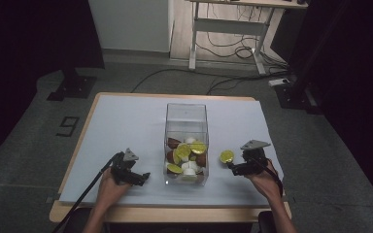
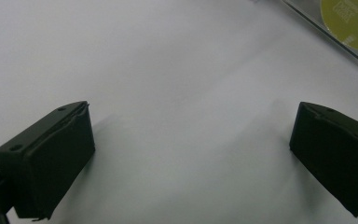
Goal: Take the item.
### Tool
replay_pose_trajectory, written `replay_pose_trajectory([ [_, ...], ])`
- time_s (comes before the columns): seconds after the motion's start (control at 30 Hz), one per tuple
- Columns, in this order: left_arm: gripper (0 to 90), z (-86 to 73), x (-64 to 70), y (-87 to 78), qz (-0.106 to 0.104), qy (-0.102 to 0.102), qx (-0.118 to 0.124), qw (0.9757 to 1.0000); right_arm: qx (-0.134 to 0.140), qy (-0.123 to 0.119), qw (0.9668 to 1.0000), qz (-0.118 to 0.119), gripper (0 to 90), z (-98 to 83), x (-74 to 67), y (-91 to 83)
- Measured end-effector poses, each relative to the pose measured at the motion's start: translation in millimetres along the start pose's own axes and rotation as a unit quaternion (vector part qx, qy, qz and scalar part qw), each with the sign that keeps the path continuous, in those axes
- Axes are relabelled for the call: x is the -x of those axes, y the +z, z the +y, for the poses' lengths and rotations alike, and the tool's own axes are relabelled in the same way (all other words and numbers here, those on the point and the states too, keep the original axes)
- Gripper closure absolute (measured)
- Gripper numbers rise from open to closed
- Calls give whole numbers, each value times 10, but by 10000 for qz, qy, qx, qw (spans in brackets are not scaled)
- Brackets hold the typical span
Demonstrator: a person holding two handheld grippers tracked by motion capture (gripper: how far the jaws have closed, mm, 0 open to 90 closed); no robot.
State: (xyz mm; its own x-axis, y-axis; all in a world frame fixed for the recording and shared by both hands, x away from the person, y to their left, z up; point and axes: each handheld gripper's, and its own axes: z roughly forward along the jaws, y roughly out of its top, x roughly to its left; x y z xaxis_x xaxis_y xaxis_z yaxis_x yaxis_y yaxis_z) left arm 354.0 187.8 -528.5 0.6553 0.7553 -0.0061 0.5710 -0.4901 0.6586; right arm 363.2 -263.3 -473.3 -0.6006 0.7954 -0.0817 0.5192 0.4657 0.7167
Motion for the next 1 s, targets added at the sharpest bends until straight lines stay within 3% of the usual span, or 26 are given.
replay_pose_trajectory([
  [0.2,0,-1,0,0,1,2,2,10000,-70,59,10000,-27,16,-129,22,-18],
  [0.53,0,-1,2,1,2,-5,10,10000,-212,412,9989,65,0,-386,41,7],
  [0.8,0,-1,0,0,1,4,2,10000,-452,520,9976,79,0,-519,-6,94],
  [1.0,0,-1,0,0,-1,4,5,10000,-632,465,9969,95,0,-587,-8,172],
])
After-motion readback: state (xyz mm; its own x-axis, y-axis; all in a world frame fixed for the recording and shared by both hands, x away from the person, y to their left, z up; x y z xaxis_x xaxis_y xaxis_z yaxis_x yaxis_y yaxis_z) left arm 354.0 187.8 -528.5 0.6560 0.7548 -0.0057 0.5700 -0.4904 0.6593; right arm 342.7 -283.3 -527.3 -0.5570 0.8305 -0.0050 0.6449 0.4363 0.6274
